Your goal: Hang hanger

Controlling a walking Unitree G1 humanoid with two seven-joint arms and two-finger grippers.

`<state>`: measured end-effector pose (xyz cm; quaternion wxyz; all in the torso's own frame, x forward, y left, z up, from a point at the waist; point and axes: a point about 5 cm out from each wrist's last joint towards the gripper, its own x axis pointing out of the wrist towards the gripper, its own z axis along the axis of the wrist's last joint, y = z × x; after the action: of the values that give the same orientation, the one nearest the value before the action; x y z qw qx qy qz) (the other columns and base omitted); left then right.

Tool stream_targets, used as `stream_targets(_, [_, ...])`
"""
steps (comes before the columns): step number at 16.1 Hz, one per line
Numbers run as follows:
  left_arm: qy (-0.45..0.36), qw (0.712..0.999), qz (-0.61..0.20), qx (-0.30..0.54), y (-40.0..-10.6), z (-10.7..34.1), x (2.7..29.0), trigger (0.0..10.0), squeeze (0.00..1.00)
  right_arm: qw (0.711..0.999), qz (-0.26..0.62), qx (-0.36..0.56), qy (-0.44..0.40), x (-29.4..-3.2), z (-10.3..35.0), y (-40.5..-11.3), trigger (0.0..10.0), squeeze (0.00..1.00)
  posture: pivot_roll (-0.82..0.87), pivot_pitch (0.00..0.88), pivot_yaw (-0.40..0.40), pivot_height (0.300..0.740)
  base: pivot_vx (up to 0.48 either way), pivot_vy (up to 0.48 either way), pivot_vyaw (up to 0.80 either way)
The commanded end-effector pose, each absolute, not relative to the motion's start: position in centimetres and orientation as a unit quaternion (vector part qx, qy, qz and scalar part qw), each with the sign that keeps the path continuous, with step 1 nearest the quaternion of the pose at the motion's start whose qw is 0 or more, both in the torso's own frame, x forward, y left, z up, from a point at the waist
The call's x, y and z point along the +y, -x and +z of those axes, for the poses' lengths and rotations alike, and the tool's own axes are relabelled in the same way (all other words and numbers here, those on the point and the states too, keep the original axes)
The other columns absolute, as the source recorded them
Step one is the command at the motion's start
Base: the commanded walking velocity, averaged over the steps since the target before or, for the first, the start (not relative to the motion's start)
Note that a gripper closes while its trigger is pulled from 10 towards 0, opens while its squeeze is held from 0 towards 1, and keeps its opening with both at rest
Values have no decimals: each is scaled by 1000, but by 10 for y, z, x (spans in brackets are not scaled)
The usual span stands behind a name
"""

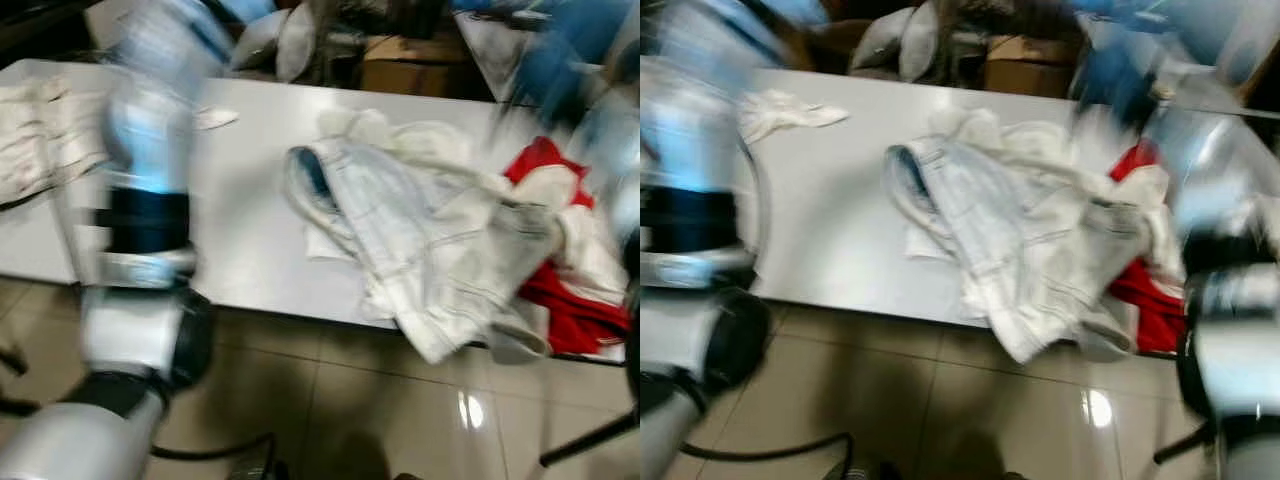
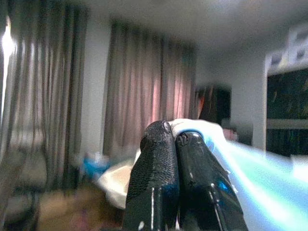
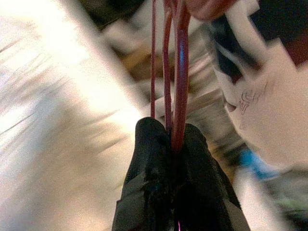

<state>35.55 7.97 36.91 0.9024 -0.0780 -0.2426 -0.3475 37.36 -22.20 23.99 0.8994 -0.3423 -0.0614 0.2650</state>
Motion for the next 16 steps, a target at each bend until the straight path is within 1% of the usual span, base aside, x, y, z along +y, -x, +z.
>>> stream_targets(1, [45, 915, -332, -224, -361, 358, 73, 10000, 0, 884, 300, -69, 350, -216, 242, -367, 10000, 0, 18, 0, 24, 740, 0, 0, 0])
stream_targets(2, [2, 929, -324, -181, -370, 331, 59, 10000, 0, 869, 367, -6, 333, -215, 203, -344, 10000, 0, 12, 0, 34, 740, 0, 0, 0])
stream_targets(3, [-23, 945, -298, -132, -383, 303, 50, 10000, 0, 847, 426, 35, 315, -214, 180, -313, 10000, 0, -8, 0, 60, 740, 0, 0, 0])
stream_targets(4, [-26, 948, -291, -126, -385, 300, 49, 10000, 0, 845, 433, 39, 311, -214, 178, -308, 10000, 0, -8, 0, 60, 740, 0, 0, 0])
stream_targets(6, [-31, 961, -245, -123, -399, 304, 55, 10000, 0, 844, 437, 37, 308, -222, 188, -292, 10000, 0, -25, 0, 83, 740, 0, 0, 0])
stream_targets(8, [-17, 966, -220, -137, -405, 316, 61, 10000, 0, 841, 436, 38, 319, -226, 193, -286, 10000, 0, -23, 0, 85, 740, 0, 0, 0])
stream_targets(11, [-22, 979, -132, -153, -419, 330, 84, 10000, 0, 842, 421, 26, 335, -226, 210, -276, 10000, 0, -12, 0, 77, 740, 0, 0, 0])
stream_targets(13, [-38, 984, -107, -136, -424, 319, 94, 10000, 0, 848, 405, 9, 342, -229, 223, -277, 10000, 0, -14, 0, 80, 740, 0, 0, 0])
stream_targets(14, [-49, 985, -107, -127, -425, 311, 96, 10000, 0, 849, 406, -3, 338, -230, 232, -276, 10000, 0, -13, 0, 80, 740, 0, 0, 0])
stream_targets(15, [-55, 985, -108, -121, -425, 307, 97, 10000, 0, 849, 412, -11, 331, -230, 237, -274, 10000, 0, -11, 0, 78, 740, 0, 0, 0])
stream_targets(16, [-67, 986, -113, -102, -425, 291, 98, 10000, 0, 846, 432, -32, 310, -229, 255, -265, 10000, 0, -9, 0, 72, 740, 0, 0, 0])
